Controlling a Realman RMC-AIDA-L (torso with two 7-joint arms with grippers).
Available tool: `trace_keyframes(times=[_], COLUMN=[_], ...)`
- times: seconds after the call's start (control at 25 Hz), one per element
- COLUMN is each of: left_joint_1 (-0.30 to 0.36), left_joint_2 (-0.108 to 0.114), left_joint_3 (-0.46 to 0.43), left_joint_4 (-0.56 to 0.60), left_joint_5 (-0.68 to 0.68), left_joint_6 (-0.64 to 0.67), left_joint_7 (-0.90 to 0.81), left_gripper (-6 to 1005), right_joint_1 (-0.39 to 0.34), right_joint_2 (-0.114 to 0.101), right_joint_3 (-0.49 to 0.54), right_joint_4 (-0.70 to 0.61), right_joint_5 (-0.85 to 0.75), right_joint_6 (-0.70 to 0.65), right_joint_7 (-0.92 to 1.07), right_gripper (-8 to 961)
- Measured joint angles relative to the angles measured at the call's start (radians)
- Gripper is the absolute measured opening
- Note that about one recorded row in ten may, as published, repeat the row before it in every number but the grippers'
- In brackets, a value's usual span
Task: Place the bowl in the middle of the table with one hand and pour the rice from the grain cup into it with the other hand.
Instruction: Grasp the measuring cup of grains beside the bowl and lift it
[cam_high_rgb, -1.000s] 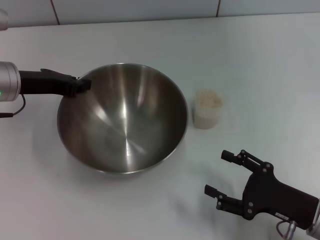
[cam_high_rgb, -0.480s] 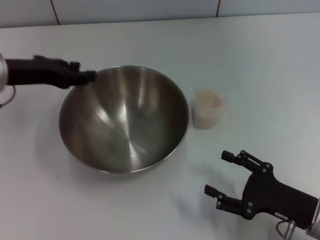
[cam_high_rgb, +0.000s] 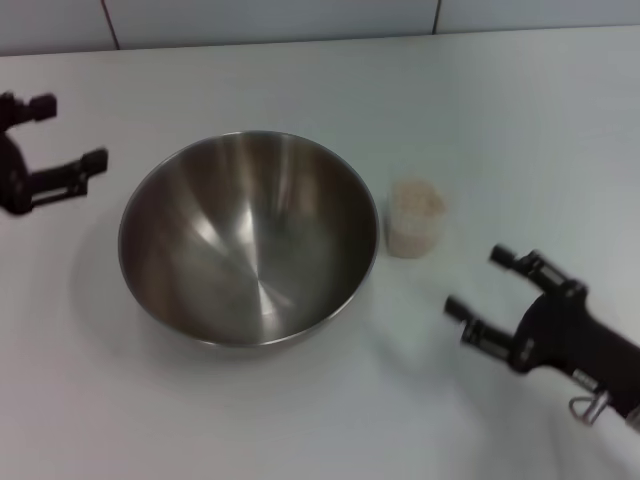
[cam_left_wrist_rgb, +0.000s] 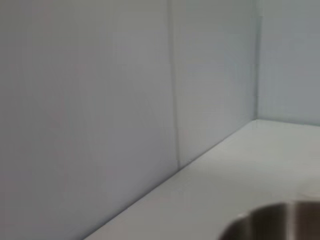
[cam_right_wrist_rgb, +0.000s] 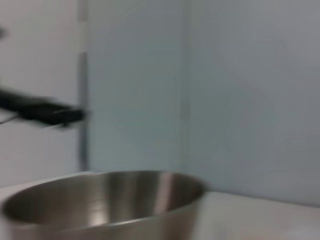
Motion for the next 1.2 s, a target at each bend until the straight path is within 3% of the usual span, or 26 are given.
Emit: trace_keyframes(times=[0.2, 0.24, 0.28, 0.52, 0.76, 1.0, 1.2], left_joint_1=[0.018, 0.022, 0.024, 0.026, 0.025, 0.029, 0.027], left_joint_2=[0.001, 0.01, 0.019, 0.057, 0.06, 0.035, 0.028], left_joint_3=[-0.075, -0.132, -0.14, -0.159, -0.16, -0.231, -0.241], left_joint_4=[-0.133, -0.285, -0.345, -0.578, -0.67, -0.727, -0.744], left_joint_5=[-0.022, -0.018, -0.017, -0.009, -0.007, -0.019, -0.019], left_joint_6=[0.107, 0.161, 0.174, 0.16, 0.15, 0.158, 0.154], left_joint_7=[0.192, 0.35, 0.415, 0.588, 0.677, 0.808, 0.835], left_gripper=[852, 851, 849, 847, 847, 847, 847], right_joint_1=[-0.001, 0.001, 0.006, 0.031, 0.065, 0.088, 0.096], right_joint_2=[0.001, 0.001, 0.002, 0.002, 0.003, 0.002, 0.002], right_joint_3=[0.093, 0.111, 0.146, 0.211, 0.237, 0.252, 0.253], right_joint_4=[0.031, 0.039, 0.058, 0.104, 0.125, 0.134, 0.136], right_joint_5=[0.072, 0.074, 0.077, 0.08, 0.083, 0.084, 0.085], right_joint_6=[0.078, 0.091, 0.12, 0.21, 0.265, 0.291, 0.309], right_joint_7=[-0.011, -0.02, -0.051, -0.106, -0.126, -0.129, -0.129], right_gripper=[841, 841, 841, 841, 841, 841, 841])
